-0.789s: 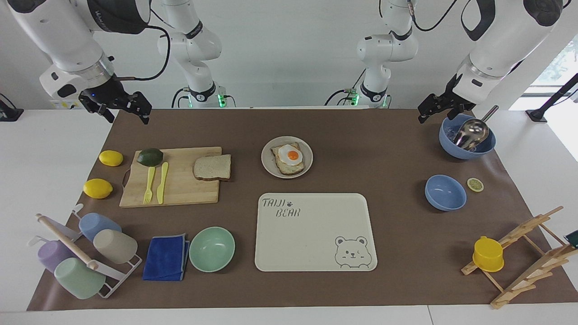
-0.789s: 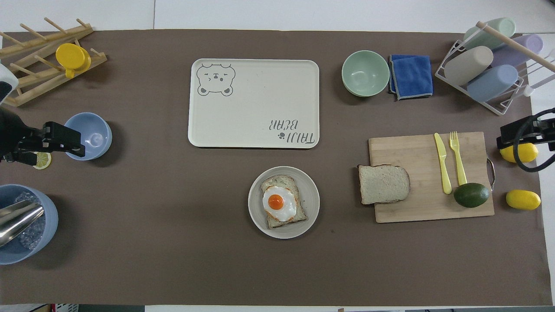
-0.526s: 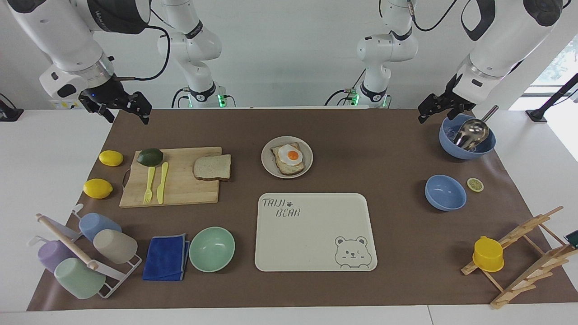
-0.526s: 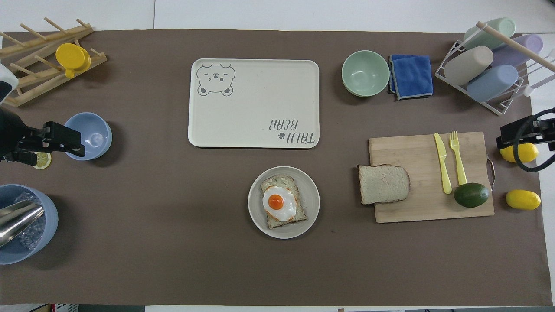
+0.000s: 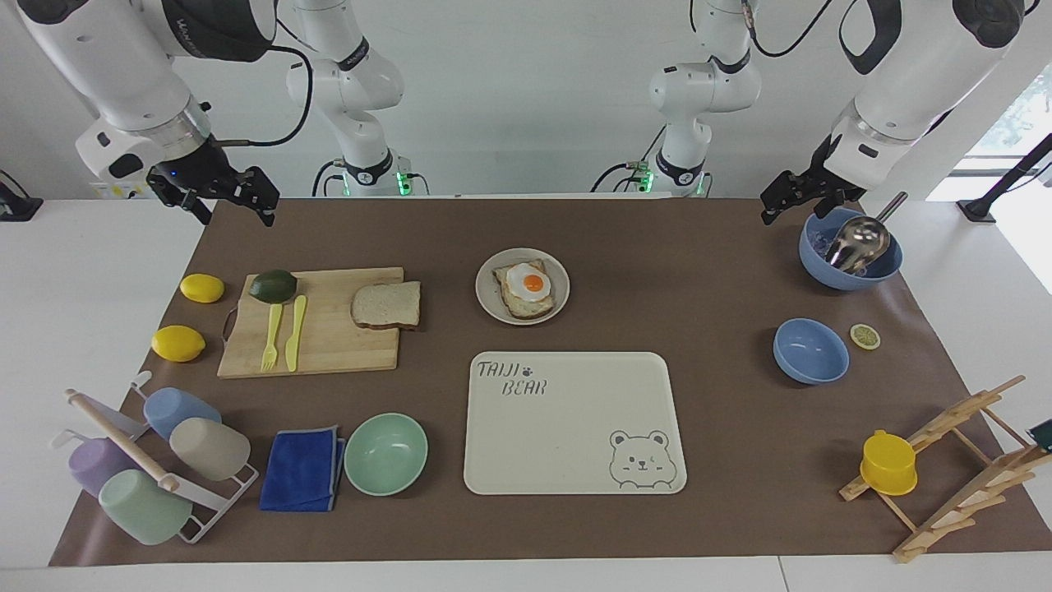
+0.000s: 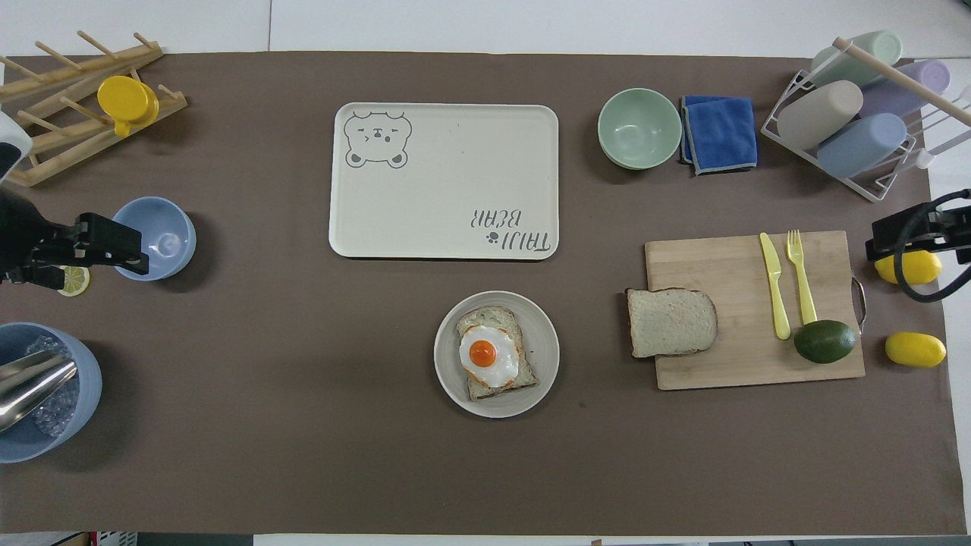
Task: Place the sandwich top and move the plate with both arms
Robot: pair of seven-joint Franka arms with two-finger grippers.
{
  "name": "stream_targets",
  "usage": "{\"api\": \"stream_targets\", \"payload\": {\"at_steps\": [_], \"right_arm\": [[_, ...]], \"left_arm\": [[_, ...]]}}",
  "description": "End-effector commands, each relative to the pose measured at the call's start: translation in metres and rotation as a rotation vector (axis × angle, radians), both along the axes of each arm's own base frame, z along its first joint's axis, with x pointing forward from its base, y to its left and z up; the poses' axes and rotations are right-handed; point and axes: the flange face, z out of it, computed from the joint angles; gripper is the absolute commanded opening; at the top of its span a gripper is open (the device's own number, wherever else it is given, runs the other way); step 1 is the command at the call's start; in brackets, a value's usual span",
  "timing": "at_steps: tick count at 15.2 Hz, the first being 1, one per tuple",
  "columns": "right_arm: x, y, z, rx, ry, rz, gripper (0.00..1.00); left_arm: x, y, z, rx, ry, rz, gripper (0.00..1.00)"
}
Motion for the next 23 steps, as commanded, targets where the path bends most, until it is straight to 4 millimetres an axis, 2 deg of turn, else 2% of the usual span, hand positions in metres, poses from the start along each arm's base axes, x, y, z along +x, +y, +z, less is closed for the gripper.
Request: {"api": "stream_targets", "payload": {"at_steps": [1,4,7,9,11,12,13,14,16,20,23], "right_arm": [[0.009,0.041,-0.011,0.017,-0.011,0.077,1.00],[0.033,0.125,-0.070,-0.094,0.048,0.087,1.00],[0.043,0.213,-0.135,-0.219,0.050,0.068,1.00],[0.037,0.242,-0.166,-0.253,0.065,0.002,1.00],[0.027,0.281,-0.209,-0.308,0.100,-0.048,1.00],[0.022,0.287,-0.230,-0.341,0.122,-0.070,1.00],[0.007,0.296,-0.252,-0.391,0.138,-0.045,1.00],[-0.006,0.296,-0.265,-0.427,0.149,-0.019,1.00],[-0.023,0.282,-0.286,-0.459,0.159,0.004,1.00],[-0.037,0.267,-0.298,-0.529,0.153,0.047,1.00],[-0.046,0.265,-0.309,-0.531,0.148,0.065,0.99]], "left_arm": [[-0.006,0.002,0.002,0.000,-0.014,0.006,1.00],[-0.006,0.002,0.002,0.000,-0.014,0.004,1.00],[-0.006,0.002,0.002,0.000,-0.014,0.006,1.00],[-0.006,0.002,0.002,0.000,-0.014,0.004,1.00],[-0.006,0.002,0.002,0.000,-0.014,0.006,1.00],[-0.006,0.002,0.002,0.000,-0.014,0.006,1.00],[-0.006,0.002,0.002,0.000,-0.014,0.004,1.00],[-0.006,0.002,0.002,0.000,-0.014,0.004,1.00],[-0.006,0.002,0.002,0.000,-0.014,0.004,1.00],[-0.006,0.002,0.002,0.000,-0.014,0.004,1.00],[-0.006,0.002,0.002,0.000,-0.014,0.004,1.00]]}}
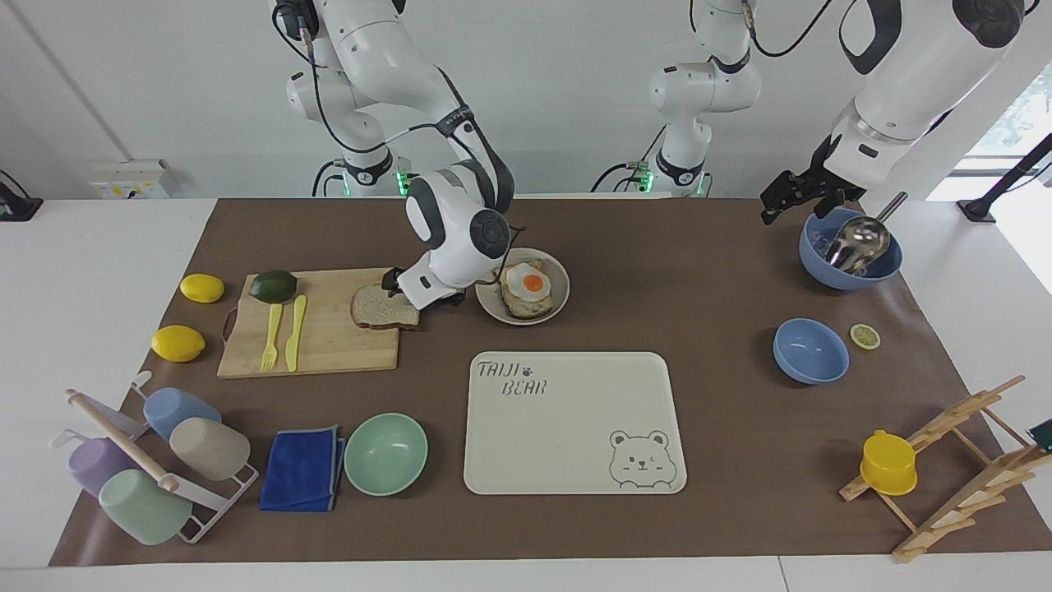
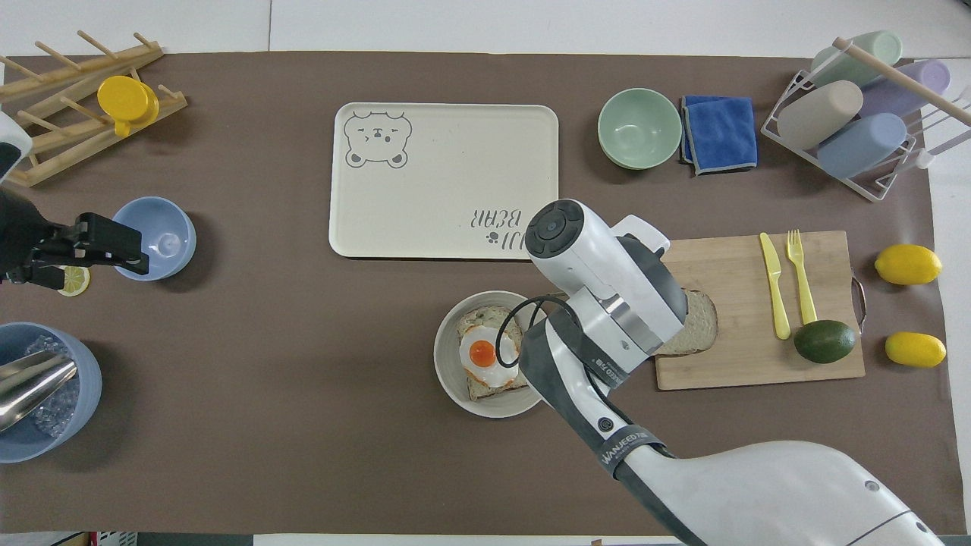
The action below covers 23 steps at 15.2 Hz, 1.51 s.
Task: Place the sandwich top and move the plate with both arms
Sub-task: 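Grasp the bread slice on the cutting board with the right gripper, then lay the bread slice onto the egg toast with the right gripper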
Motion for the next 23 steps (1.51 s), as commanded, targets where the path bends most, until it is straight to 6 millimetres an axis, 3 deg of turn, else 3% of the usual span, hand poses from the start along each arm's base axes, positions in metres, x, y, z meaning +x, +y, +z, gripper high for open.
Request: {"api": "stream_targets", "payload": {"at_steps": [1,8,10,12,15,18,19,21,23], "right_arm": [[-0.015,-0.007,-0.004,0.009,-0.028,0.026,0.98],[-0.027,-0.014,-0.020,0.018,-0.027,0.046,0.88],[-0.028,-0.015,-0.019,0.011,-0.025,0.053,0.78],[-0.027,-0.016,-0.019,-0.006,-0.026,0.068,0.58],[-0.026,-0.014,-0.016,-0.008,-0.029,0.078,0.04],[-0.015,-0.007,-0.004,-0.005,-0.042,0.088,0.00],[-0.012,0.003,0.006,-0.016,-0.038,0.089,0.00],[-0.012,0.043,0.032,-0.018,-0.027,0.124,0.00],[-0.013,0.086,0.070,-0.018,-0.017,0.144,0.00]], "left_arm": [[-0.006,0.002,0.002,0.000,-0.013,0.004,1.00],[-0.006,0.002,0.002,0.000,-0.014,0.004,1.00],[-0.006,0.002,0.002,0.000,-0.014,0.004,1.00],[-0.006,0.002,0.002,0.000,-0.014,0.004,1.00],[-0.006,0.002,0.002,0.000,-0.014,0.004,1.00],[-0.006,0.002,0.002,0.000,-0.014,0.004,1.00],[-0.006,0.002,0.002,0.000,-0.014,0.006,1.00],[-0.006,0.002,0.002,0.000,-0.014,0.006,1.00],[-0.006,0.002,0.002,0.000,-0.014,0.006,1.00]]}}
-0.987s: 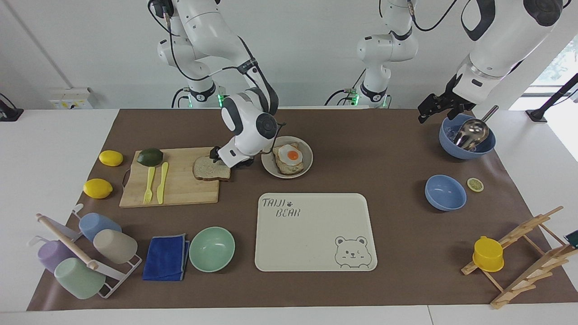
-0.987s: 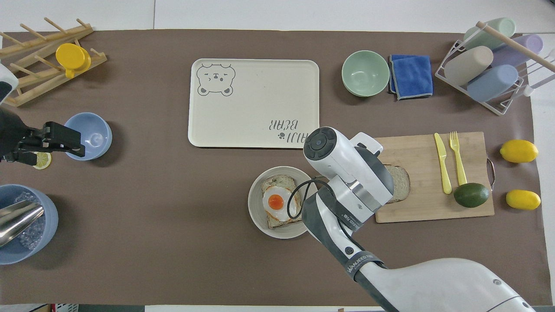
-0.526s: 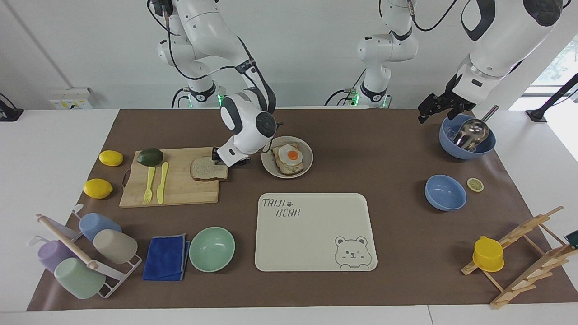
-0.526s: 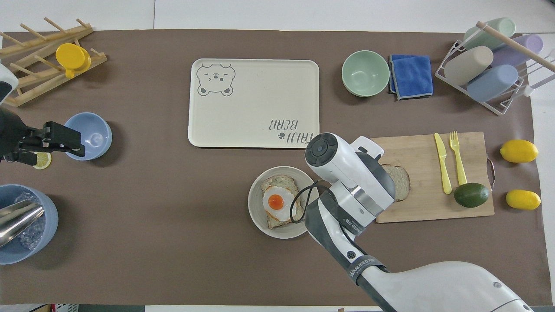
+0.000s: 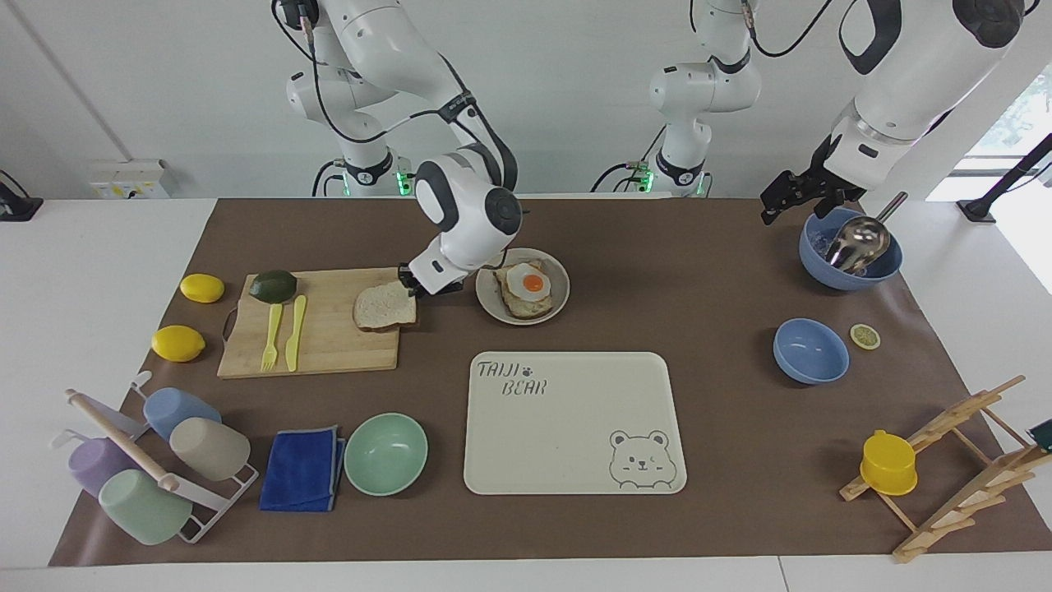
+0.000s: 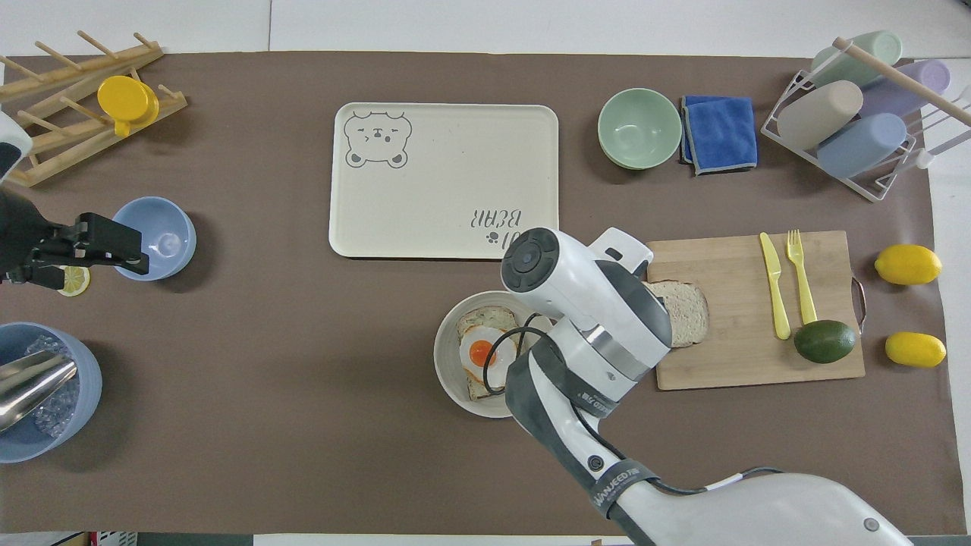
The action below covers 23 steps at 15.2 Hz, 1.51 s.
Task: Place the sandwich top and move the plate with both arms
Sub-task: 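Lay the bread slice onto the egg toast with the right gripper, then withdraw the right gripper while the left gripper reaches the plate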
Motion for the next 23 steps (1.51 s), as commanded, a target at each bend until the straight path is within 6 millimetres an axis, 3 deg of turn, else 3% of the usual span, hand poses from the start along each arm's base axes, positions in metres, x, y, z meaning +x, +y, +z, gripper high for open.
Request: {"api": "stream_targets", "payload": {"at_steps": [1,2,4,8,12,15,17,18,19,20,21,23], "right_arm": [[-0.001,0.067,0.052,0.007,0.002,0.056,0.00],[-0.004,0.088,0.065,0.020,-0.002,0.071,0.00],[-0.027,0.125,0.073,0.037,-0.024,0.118,0.00],[-0.070,0.193,0.048,0.210,-0.116,0.072,0.00],[-0.088,0.193,0.013,0.218,-0.121,0.077,0.00],[-0.092,0.190,0.007,0.218,-0.114,0.076,0.00],[-0.086,0.194,0.009,0.258,-0.128,0.071,0.43],[-0.085,0.196,0.011,0.285,-0.124,0.054,0.55],[-0.082,0.199,0.017,0.315,-0.132,0.046,0.84],[-0.078,0.200,0.022,0.328,-0.142,0.049,1.00],[-0.070,0.197,0.030,0.337,-0.154,0.043,1.00],[-0.045,0.170,0.071,0.359,-0.192,0.015,1.00]], "left_arm": [[-0.006,0.002,0.002,0.000,-0.014,0.006,1.00],[-0.006,0.002,0.002,0.000,-0.014,0.004,1.00],[-0.006,0.002,0.002,0.000,-0.014,0.004,1.00],[-0.006,0.002,0.002,0.000,-0.014,0.004,1.00],[-0.006,0.002,0.002,0.000,-0.014,0.004,1.00],[-0.006,0.002,0.002,0.000,-0.014,0.006,1.00],[-0.006,0.002,0.002,0.000,-0.013,0.004,1.00],[-0.006,0.002,0.002,0.000,-0.014,0.006,1.00],[-0.006,0.002,0.002,0.000,-0.014,0.006,1.00],[-0.006,0.002,0.002,0.000,-0.014,0.006,1.00],[-0.007,0.002,0.005,0.000,-0.018,0.009,1.00],[-0.012,-0.001,0.010,0.001,-0.020,0.005,1.00]]}}
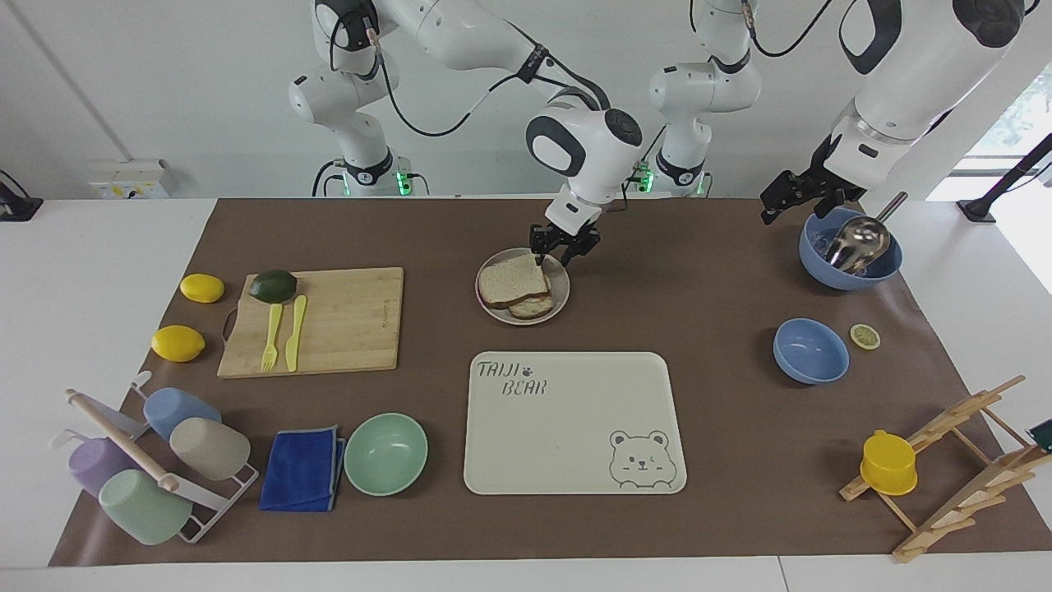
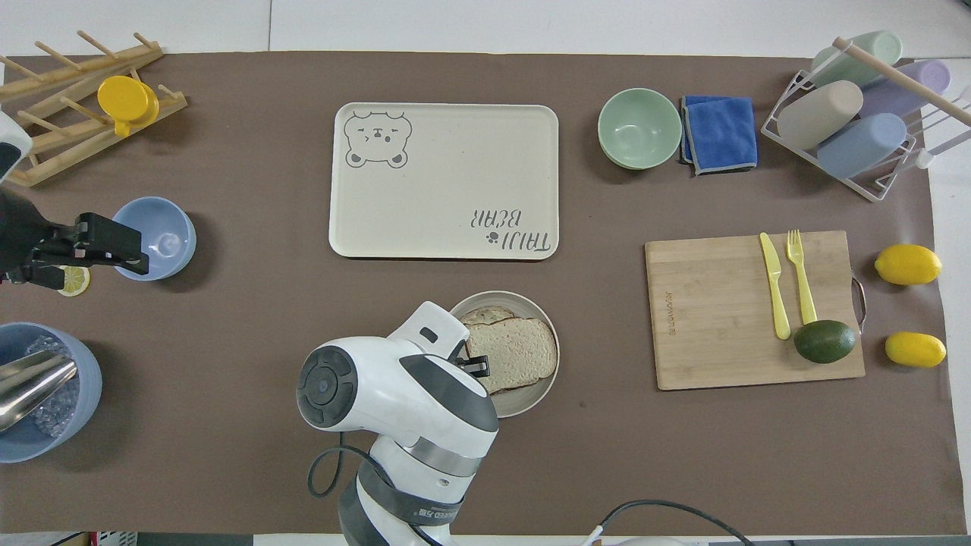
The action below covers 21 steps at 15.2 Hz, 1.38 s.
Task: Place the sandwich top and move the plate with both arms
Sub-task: 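Withdraw the right gripper while the left gripper reaches the plate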
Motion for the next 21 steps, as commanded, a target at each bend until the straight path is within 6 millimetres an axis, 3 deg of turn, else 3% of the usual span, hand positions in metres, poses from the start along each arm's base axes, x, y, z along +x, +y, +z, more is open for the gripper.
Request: {"api": "stream_targets", "payload": {"at_steps": [1,3,6,9,11,15,17,21], "right_arm": [[0.036,-0.051,0.068,0.055,-0.039,-0.043,1.00],[0.063,-0.107,0.111,0.065,-0.031,-0.066,1.00],[0.101,-0.211,0.160,0.159,0.011,-0.121,1.00],[0.108,-0.324,0.209,0.219,0.054,-0.111,1.00],[0.110,-0.385,0.222,0.229,0.073,-0.129,1.00],[0.113,-0.454,0.220,0.233,0.096,-0.181,1.00],[0.119,-0.499,0.211,0.232,0.107,-0.165,1.00],[0.119,-0.528,0.205,0.241,0.109,-0.177,1.00]], "left_arm": [[-0.013,-0.003,0.006,0.002,-0.005,0.000,1.00],[-0.019,-0.008,0.000,0.004,-0.002,-0.012,1.00],[-0.037,-0.030,-0.022,0.004,-0.005,-0.055,1.00],[-0.062,-0.082,-0.066,-0.005,-0.053,-0.137,1.00],[-0.073,-0.118,-0.101,-0.008,-0.059,-0.187,1.00],[-0.070,-0.174,-0.153,-0.068,-0.041,-0.137,1.00],[-0.073,-0.192,-0.170,-0.065,-0.021,-0.168,1.00],[-0.076,-0.209,-0.182,-0.098,-0.008,-0.170,1.00]]}}
